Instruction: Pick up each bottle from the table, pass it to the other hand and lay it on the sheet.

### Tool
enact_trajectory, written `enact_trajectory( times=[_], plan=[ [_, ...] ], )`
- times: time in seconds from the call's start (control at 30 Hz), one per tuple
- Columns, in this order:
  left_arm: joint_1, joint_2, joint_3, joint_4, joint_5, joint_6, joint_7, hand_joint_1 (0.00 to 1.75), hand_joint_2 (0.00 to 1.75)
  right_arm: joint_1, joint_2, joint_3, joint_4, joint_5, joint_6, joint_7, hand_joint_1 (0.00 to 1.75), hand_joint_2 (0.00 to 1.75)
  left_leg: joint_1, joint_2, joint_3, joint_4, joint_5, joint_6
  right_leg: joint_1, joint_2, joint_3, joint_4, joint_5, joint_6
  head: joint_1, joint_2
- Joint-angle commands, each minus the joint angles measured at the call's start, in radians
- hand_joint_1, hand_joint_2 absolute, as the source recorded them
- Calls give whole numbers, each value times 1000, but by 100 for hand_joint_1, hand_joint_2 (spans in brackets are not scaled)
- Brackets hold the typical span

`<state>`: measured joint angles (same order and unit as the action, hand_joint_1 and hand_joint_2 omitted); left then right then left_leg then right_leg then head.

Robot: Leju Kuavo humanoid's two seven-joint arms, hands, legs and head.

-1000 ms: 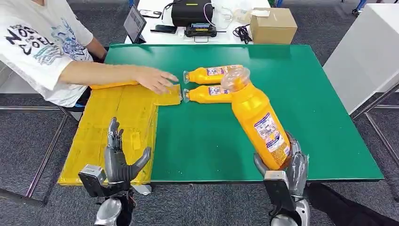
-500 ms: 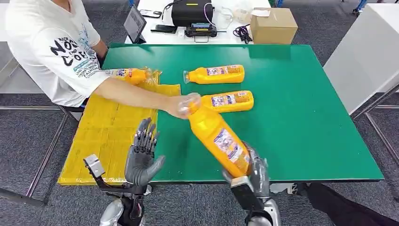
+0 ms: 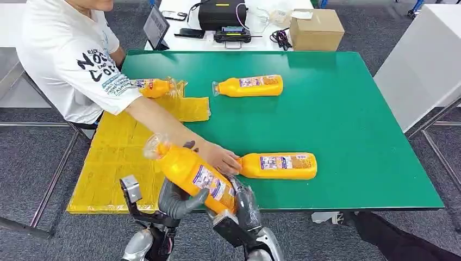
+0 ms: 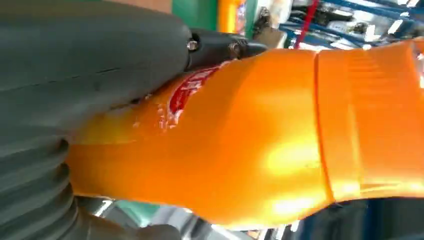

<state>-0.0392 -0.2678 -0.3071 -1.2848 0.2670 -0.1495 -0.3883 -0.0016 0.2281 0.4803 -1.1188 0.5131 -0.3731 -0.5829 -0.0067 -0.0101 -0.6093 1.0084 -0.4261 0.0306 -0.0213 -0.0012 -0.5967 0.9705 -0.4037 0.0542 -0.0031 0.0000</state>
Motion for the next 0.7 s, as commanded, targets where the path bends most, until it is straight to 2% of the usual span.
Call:
enact_trajectory(
  times=[0.03, 0.23, 0.43, 0.53, 0.57, 0.6, 0.63, 0.7],
  plan=[
    [-54, 24, -18, 113, -20, 16, 6, 0, 175, -83, 7, 87, 150, -6, 23, 1, 175, 175, 2, 2, 6, -1, -2, -2, 2, 2, 6, -2, -1, -3, 1, 0],
    [-65, 18, 4, 142, -40, 23, 4, 0, 175, -110, 4, 168, 249, -13, 104, -4, 175, 175, 1, 1, 5, -1, -1, -2, 2, 1, 5, -2, -1, -2, 1, 0],
    [-68, 16, 8, 145, -38, 21, 3, 0, 175, -112, 2, 174, 256, -13, 111, -5, 175, 175, 1, 0, 3, -1, -1, -2, 1, -1, 4, -1, -1, -2, 1, 0],
    [-65, 14, 16, 141, -4, -31, -9, 0, 175, -123, -3, 189, 278, -11, 151, 6, 175, 175, 3, 0, 7, 0, -3, -3, 3, -1, 8, -1, -3, -4, 1, 0],
    [-61, 12, 21, 133, 17, -55, -14, 0, 175, -125, -1, 187, 288, -12, 154, 7, 175, 175, 2, 0, 4, -1, -1, -2, 2, 0, 5, -2, -1, -2, 1, 0],
    [-56, 7, 29, 121, 31, -63, -24, 54, 175, -126, 0, 184, 294, -12, 154, 5, 175, 175, 2, 1, 6, -1, -2, -3, 3, 0, 6, -2, -2, -3, 1, 0],
    [-53, 6, 30, 108, 61, -100, -27, 175, 175, -128, 1, 184, 300, -10, 162, 3, 175, 175, 2, 0, 4, -1, -2, -2, 2, 0, 5, -2, -1, -3, 1, 0],
    [-49, 7, 30, 94, 97, -139, -22, 175, 175, -130, 2, 183, 305, -7, 170, 3, 175, 175, 2, -1, 3, 0, -1, -2, 2, -1, 4, -1, -1, -2, 1, 0]
  ],
)
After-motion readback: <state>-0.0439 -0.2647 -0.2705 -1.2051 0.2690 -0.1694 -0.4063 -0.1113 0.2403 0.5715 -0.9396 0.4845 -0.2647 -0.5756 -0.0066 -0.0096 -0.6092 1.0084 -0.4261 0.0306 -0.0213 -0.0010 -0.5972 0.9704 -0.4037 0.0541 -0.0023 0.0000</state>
